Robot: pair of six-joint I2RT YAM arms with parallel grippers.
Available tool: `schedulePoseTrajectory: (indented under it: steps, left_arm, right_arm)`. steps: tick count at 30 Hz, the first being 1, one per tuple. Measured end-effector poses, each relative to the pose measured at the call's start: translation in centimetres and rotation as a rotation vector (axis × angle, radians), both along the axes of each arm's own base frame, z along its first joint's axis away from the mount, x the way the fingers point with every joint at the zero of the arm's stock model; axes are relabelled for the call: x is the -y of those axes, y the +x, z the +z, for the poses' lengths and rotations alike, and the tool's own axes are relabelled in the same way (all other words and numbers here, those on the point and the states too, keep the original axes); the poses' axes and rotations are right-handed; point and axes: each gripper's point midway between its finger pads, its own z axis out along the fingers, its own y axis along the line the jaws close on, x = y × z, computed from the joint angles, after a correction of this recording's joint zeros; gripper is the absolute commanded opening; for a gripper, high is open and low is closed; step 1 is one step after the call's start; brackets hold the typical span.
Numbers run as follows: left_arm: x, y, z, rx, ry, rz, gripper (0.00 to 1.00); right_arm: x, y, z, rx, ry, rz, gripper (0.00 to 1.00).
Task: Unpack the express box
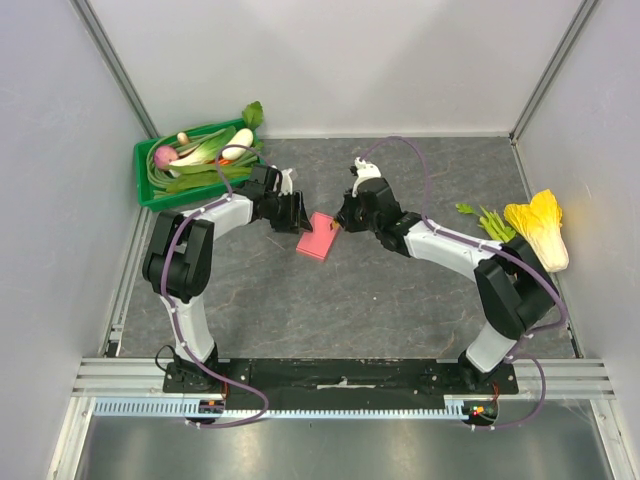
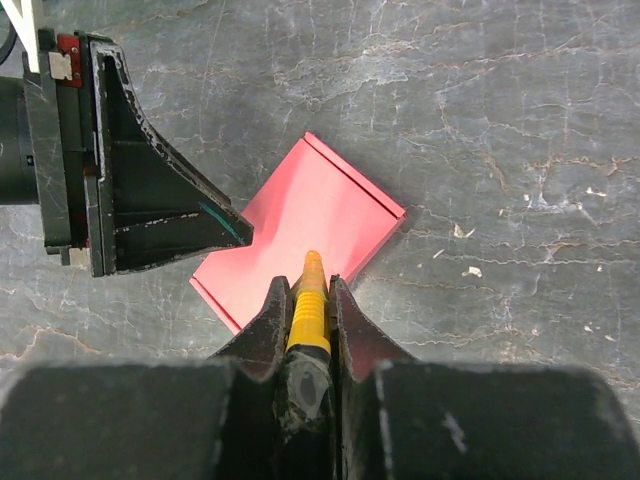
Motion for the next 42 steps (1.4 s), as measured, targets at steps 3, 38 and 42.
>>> schedulePoseTrajectory:
  steps: [3, 38, 42]
  left_arm:
    - [-0.1, 0.0, 0.0, -0.006, 0.000, 0.005, 0.55]
    - [-0.3, -0.1, 0.0, -0.020, 0.001, 0.015, 0.57]
    - [-0.4, 0.0, 0.0, -0.018, 0.006, 0.019, 0.58]
  right_arm:
    - [-0.3, -0.1, -0.6, -0.017, 0.007, 0.010, 0.00]
    - [0.5, -0.9, -3.3, -0.050, -0.012, -0.002, 0.00]
    - [0.7, -1.0, -3.4, -0.047, -0.006, -0.011, 0.00]
